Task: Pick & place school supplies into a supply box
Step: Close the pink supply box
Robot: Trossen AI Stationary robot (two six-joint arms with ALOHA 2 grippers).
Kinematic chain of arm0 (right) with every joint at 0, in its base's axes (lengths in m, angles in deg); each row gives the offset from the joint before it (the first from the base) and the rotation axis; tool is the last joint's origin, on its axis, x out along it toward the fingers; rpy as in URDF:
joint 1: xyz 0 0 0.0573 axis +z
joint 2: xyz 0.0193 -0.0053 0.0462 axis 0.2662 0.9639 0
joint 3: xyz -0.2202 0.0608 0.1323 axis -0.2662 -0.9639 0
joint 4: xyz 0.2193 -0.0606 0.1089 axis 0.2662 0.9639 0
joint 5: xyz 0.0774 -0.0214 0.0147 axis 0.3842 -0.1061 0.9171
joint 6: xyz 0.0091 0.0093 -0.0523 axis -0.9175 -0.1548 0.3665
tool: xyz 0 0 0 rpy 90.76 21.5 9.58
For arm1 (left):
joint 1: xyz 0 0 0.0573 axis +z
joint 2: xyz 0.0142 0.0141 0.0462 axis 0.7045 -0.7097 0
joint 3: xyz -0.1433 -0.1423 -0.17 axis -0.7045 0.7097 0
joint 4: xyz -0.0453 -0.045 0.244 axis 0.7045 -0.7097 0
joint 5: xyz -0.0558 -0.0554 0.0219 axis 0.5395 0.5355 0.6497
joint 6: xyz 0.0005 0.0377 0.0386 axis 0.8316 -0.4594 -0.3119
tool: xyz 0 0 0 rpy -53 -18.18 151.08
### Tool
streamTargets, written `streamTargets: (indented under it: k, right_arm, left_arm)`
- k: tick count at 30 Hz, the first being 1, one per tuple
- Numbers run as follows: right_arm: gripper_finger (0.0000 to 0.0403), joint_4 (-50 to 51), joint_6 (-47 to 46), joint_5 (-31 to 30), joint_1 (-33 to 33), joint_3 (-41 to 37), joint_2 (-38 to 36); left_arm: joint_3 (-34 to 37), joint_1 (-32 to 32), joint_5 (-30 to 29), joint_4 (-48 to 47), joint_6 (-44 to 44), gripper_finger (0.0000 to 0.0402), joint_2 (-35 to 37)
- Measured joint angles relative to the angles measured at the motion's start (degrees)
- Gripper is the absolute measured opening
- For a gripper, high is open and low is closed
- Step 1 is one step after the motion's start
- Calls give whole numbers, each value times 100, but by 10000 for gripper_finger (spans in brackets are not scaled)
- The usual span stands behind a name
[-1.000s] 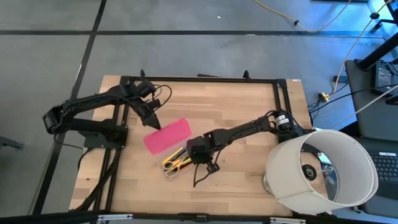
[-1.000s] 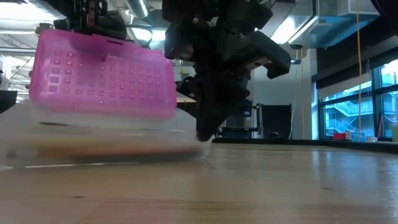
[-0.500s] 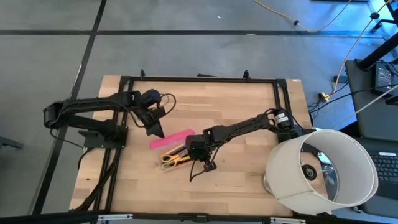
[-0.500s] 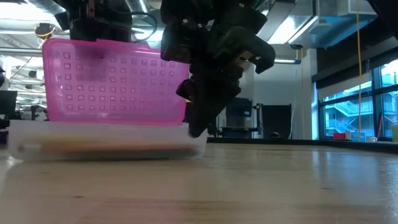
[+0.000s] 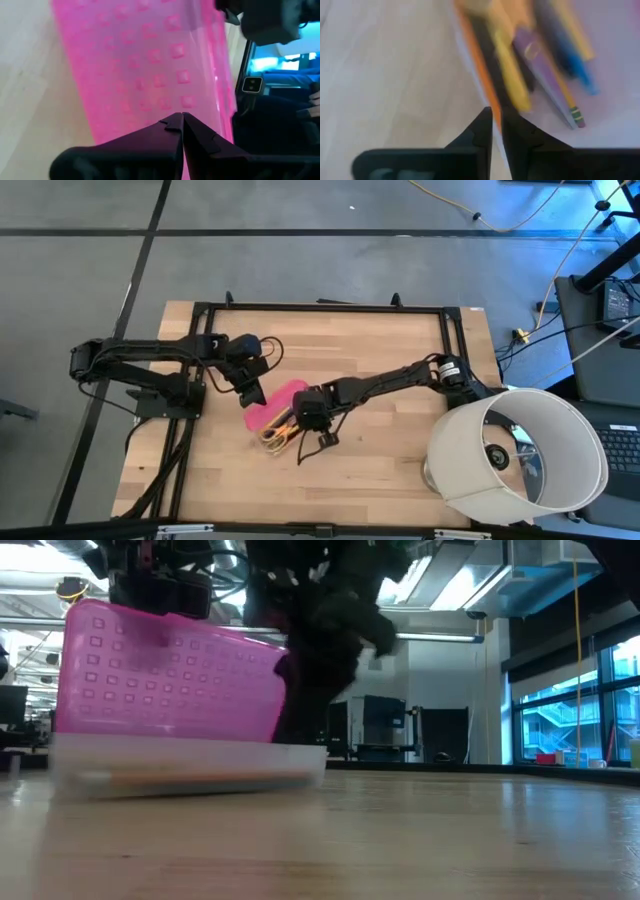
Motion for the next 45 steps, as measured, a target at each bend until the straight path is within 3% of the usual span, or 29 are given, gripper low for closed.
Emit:
streamTargets:
  k: [5, 13, 17, 23, 36, 45]
  right_arm:
    - [81, 113, -15, -110, 4, 260, -3]
    - [183, 170, -318, -94, 9, 311, -22]
    - [207, 173, -441, -156, 15, 314, -108]
    - [215, 155, -594, -586, 17, 318, -300]
    - [215, -27, -575, -341, 17, 112, -355]
    - [215, 16, -770, -332, 22, 97, -355]
  left_arm:
    - [0, -14, -35, 1, 12, 3, 0]
    - [0, -12, -51, 226, 12, 3, 0]
    - [0, -12, -31, 385, 12, 3, 0]
    - [0, -12, -45, 405, 40, 3, -2]
    - [0, -12, -34, 516, 9, 3, -25]
    - [0, -181, 3, 777, -83, 3, -486]
